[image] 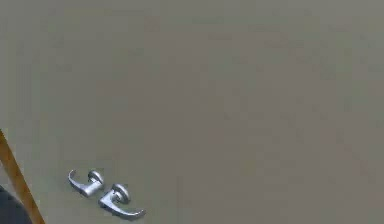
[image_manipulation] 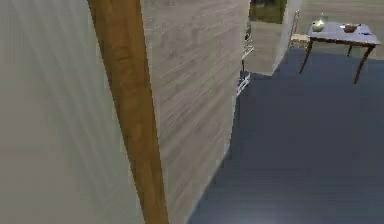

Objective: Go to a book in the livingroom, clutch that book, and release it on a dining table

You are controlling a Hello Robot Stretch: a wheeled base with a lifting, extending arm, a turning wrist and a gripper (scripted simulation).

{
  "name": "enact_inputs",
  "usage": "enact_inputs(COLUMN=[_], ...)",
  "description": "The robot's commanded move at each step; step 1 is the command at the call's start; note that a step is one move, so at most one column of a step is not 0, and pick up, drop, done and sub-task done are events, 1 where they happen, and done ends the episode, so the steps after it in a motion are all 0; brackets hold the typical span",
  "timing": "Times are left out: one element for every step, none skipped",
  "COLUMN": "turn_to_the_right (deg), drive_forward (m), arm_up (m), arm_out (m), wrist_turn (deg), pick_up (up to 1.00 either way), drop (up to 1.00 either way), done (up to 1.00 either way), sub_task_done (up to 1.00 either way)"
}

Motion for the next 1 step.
enact_inputs(turn_to_the_right=[-45.0], drive_forward=[0.0], arm_up=[0.0], arm_out=[0.0], wrist_turn=[0.0], pick_up=[0.0], drop=[0.0], done=[0.0], sub_task_done=[0.0])
